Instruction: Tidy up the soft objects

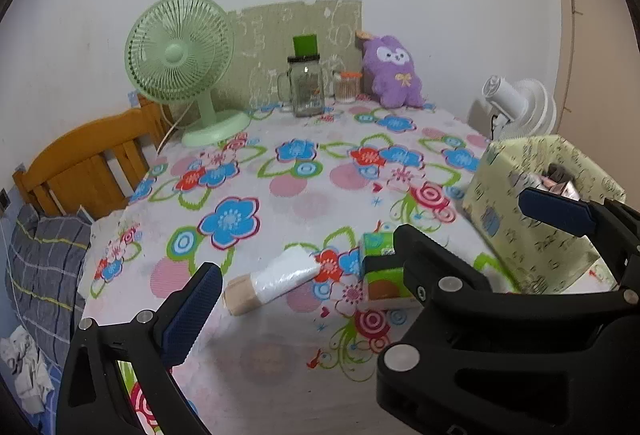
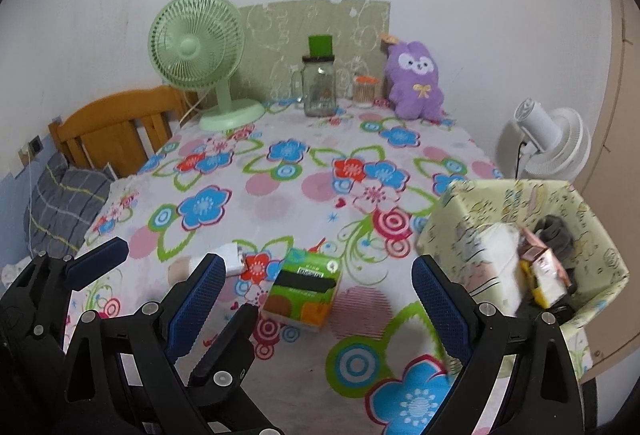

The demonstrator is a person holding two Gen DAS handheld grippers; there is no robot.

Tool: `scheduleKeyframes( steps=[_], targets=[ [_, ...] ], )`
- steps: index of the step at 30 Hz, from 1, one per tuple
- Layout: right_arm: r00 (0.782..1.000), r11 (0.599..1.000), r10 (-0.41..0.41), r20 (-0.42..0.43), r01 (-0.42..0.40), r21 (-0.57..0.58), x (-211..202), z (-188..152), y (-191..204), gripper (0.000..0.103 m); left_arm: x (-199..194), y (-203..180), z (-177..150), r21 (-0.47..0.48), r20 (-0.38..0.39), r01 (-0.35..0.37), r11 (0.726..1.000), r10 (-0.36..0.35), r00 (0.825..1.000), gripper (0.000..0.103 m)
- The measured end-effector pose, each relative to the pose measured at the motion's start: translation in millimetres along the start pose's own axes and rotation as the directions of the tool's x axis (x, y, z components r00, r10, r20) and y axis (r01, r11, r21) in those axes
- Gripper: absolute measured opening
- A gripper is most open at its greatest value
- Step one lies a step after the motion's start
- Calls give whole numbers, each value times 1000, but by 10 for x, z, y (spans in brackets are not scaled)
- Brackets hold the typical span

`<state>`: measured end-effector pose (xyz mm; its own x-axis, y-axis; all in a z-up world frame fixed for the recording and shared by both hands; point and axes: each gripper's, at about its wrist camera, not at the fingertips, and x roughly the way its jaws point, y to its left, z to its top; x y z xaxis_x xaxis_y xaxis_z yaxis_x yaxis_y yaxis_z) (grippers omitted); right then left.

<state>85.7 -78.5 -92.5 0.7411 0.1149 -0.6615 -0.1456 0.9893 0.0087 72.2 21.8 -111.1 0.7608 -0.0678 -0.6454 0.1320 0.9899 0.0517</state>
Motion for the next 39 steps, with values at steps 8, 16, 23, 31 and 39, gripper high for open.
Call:
scheduleKeyframes(
  steps=[8, 16, 23, 31, 39],
  targets=[
    [997, 1000, 26, -69, -25, 15, 270, -105, 50, 96, 225, 85, -108, -9, -53, 2, 1000, -2, 999, 103],
    [988, 999, 39, -150, -36, 25, 556, -204, 98, 92, 415, 247, -232, -37, -110, -11, 999, 7, 994, 102],
    [980, 999, 43, -196, -39, 26, 763, -242, 137, 87, 545, 341, -293, -57, -151, -23, 998, 14, 988, 102],
    [968, 999, 26, -250, -18, 32, 979, -257, 99, 76, 679, 365, -295, -64, -183, -35, 997, 23, 983, 100],
    [960, 999, 48, -276, -42, 27, 1081, -263, 116, 61, 757, 339, -291, -54, -201, -39, 998, 28, 979, 100]
  ],
)
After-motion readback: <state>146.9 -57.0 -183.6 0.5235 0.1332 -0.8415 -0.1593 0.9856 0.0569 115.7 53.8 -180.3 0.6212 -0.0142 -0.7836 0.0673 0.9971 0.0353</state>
